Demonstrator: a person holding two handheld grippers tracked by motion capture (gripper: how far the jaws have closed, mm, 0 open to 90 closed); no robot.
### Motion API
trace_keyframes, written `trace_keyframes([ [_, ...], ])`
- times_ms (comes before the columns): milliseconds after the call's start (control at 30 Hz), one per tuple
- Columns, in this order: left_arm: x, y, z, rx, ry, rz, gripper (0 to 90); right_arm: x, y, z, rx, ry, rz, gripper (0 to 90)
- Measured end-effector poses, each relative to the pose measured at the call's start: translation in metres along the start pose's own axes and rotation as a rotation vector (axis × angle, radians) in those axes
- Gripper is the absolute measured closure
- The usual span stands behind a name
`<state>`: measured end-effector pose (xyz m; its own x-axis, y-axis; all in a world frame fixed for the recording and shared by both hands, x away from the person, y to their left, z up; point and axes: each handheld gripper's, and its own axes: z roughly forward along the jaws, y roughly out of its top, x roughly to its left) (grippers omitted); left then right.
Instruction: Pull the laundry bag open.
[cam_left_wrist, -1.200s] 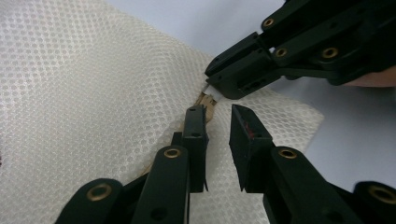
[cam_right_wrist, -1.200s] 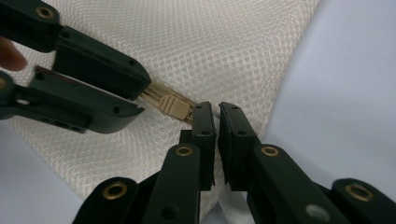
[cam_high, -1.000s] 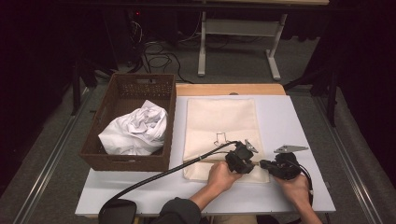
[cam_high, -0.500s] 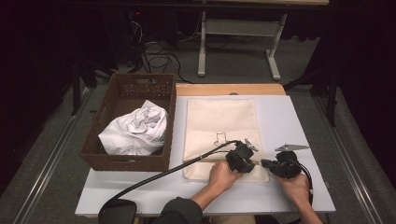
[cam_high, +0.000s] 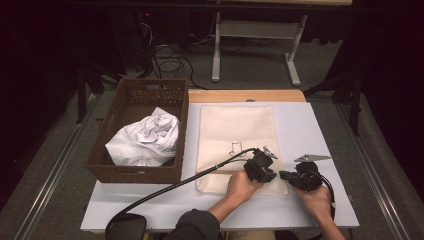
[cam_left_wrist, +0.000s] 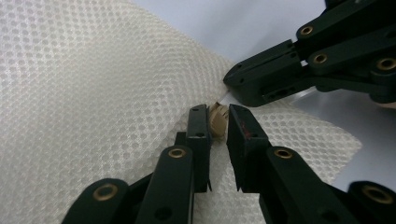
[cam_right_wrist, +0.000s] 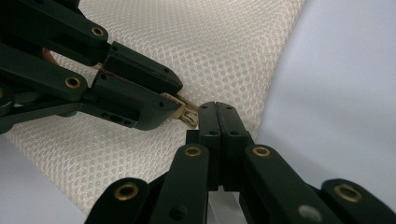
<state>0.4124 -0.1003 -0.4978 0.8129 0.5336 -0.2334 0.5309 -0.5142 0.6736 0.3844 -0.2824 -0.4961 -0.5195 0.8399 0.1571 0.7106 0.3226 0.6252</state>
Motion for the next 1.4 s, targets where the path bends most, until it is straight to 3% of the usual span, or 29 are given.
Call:
trace_keyframes([
  [200,-0.0017,0.0002,0.0010,-0.002,0.007,0.014,82.4,-0.0011,-0.0001,0.0007,0.001,0.011,0.010,90.0],
  [367,-0.0049,-0.0006,0.0061,0.004,0.041,0.033,79.8,-0.0013,-0.0002,0.0010,0.000,0.013,0.008,90.0],
  [600,-0.0046,0.0016,0.0086,0.019,0.021,0.019,83.4,-0.0005,-0.0005,0.0018,-0.001,0.008,0.006,90.0],
  [900,-0.0064,0.0020,0.0070,0.036,0.018,0.061,86.7,0.0029,-0.0004,0.0029,0.005,-0.015,-0.011,90.0],
  [1167,-0.0033,0.0014,0.0052,0.034,-0.020,0.030,86.8,0.0038,-0.0014,0.0036,0.003,-0.020,-0.032,90.0],
  [1400,-0.0047,0.0016,0.0039,0.035,-0.016,0.033,86.9,0.0036,-0.0021,0.0037,0.001,-0.015,-0.029,90.0],
])
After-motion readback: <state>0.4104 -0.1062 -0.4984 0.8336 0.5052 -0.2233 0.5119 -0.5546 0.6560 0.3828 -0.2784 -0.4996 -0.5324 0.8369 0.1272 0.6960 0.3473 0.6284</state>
